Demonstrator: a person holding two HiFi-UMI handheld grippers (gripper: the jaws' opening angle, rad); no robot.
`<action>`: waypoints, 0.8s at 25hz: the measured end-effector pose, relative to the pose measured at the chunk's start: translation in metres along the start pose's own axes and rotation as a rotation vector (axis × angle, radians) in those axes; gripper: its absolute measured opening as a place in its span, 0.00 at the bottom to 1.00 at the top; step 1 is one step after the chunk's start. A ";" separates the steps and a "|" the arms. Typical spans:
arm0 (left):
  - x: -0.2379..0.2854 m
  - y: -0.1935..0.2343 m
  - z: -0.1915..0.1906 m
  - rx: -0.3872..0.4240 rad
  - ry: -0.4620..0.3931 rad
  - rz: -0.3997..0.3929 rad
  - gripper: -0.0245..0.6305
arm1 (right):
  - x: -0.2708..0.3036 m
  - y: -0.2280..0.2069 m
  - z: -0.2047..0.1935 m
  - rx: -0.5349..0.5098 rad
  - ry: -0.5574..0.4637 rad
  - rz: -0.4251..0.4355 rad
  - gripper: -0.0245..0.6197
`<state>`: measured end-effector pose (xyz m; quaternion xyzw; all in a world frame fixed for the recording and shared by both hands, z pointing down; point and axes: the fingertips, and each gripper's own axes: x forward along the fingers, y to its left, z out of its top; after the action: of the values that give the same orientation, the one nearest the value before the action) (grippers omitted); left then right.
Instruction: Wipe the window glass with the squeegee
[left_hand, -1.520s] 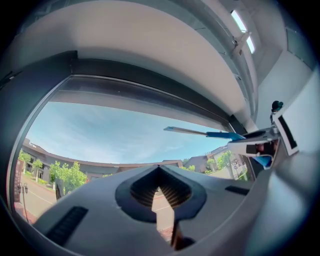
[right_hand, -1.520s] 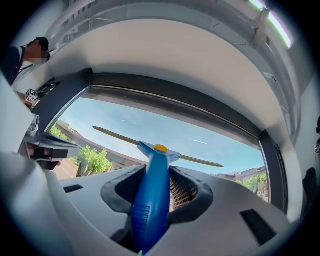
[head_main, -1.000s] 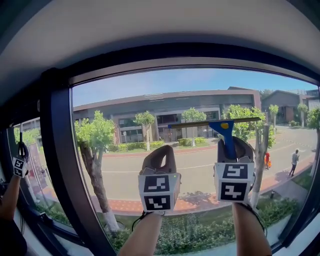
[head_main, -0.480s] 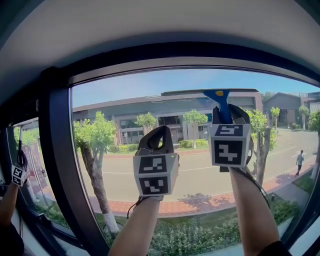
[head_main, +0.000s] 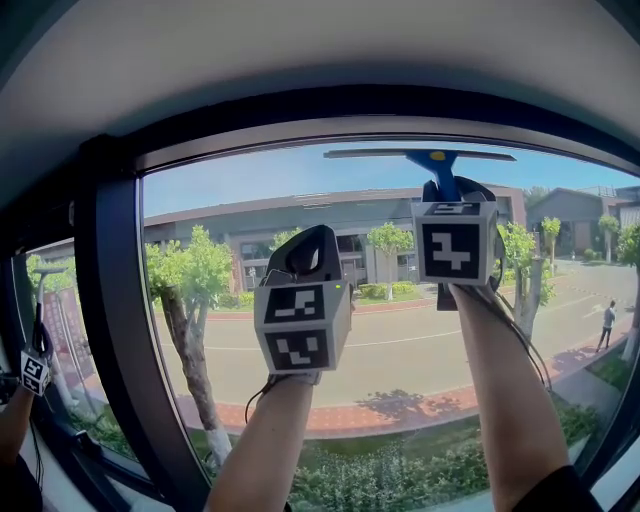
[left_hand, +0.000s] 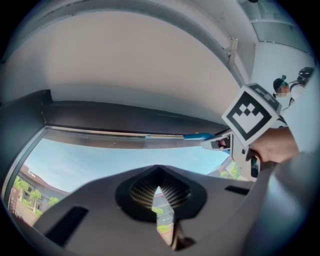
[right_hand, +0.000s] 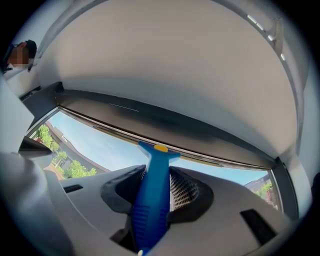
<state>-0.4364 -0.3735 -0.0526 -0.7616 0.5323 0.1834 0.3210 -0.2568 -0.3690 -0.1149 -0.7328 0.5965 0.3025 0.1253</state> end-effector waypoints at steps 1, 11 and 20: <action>0.001 0.002 -0.001 -0.002 0.001 -0.003 0.04 | 0.004 0.000 0.003 -0.002 0.001 -0.006 0.26; -0.002 0.003 -0.010 -0.001 0.010 -0.002 0.04 | 0.015 0.003 0.008 0.003 0.029 -0.014 0.25; -0.011 0.001 -0.020 -0.004 0.029 0.001 0.04 | 0.006 0.007 -0.003 -0.003 0.032 -0.005 0.26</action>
<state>-0.4423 -0.3799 -0.0319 -0.7647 0.5367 0.1737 0.3115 -0.2617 -0.3774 -0.1154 -0.7392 0.5961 0.2914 0.1156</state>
